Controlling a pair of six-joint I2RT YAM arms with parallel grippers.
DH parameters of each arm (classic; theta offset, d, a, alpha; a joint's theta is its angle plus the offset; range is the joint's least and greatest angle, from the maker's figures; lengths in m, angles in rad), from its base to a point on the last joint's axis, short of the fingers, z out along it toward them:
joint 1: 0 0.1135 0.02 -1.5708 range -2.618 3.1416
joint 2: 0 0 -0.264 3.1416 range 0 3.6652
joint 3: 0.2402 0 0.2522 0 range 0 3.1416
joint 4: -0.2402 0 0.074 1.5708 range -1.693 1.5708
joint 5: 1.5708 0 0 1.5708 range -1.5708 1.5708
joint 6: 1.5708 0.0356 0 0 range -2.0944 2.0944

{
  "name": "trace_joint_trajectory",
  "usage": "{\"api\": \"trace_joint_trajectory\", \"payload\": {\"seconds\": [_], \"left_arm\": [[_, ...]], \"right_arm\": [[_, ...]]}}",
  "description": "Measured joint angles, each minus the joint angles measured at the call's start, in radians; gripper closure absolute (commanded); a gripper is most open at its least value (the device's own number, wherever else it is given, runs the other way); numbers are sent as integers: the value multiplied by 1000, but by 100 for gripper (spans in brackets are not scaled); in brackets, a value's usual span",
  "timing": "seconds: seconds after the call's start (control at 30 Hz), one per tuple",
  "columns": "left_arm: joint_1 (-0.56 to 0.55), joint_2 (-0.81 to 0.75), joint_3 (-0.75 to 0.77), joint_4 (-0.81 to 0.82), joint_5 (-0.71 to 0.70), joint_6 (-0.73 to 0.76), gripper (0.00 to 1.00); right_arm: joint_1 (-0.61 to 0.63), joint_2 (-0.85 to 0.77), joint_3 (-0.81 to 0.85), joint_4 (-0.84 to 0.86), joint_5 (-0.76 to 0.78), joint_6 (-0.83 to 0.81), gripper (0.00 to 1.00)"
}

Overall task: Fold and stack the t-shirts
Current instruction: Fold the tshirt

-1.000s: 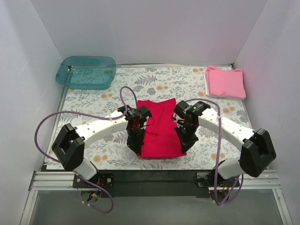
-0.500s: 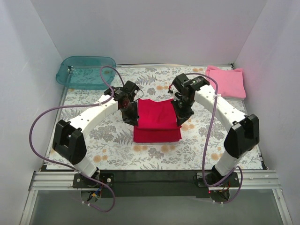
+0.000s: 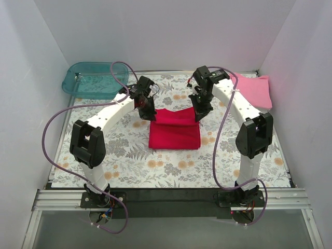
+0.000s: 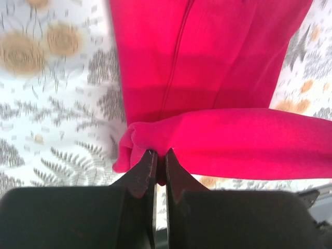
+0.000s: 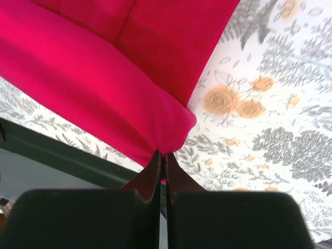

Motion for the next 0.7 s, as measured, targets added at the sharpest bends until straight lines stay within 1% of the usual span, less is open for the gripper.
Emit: {"api": "trace_joint_trajectory", "payload": {"seconds": [0.2, 0.5, 0.57, 0.63, 0.7], "left_arm": [[22, 82, 23, 89, -27, 3, 100], [53, 211, 25, 262, -77, 0, 100], [53, 226, 24, 298, -91, 0, 100], [53, 236, 23, 333, -101, 0, 97], [53, 240, 19, 369, -114, 0, 95]], "right_arm": [[-31, 103, 102, 25, 1, -4, 99], [-68, 232, 90, 180, -2, 3, 99], [-77, 242, 77, 220, -1, 7, 95], [-83, 243, 62, 254, 0, 11, 91], [-89, 243, 53, 287, 3, 17, 90]]}}
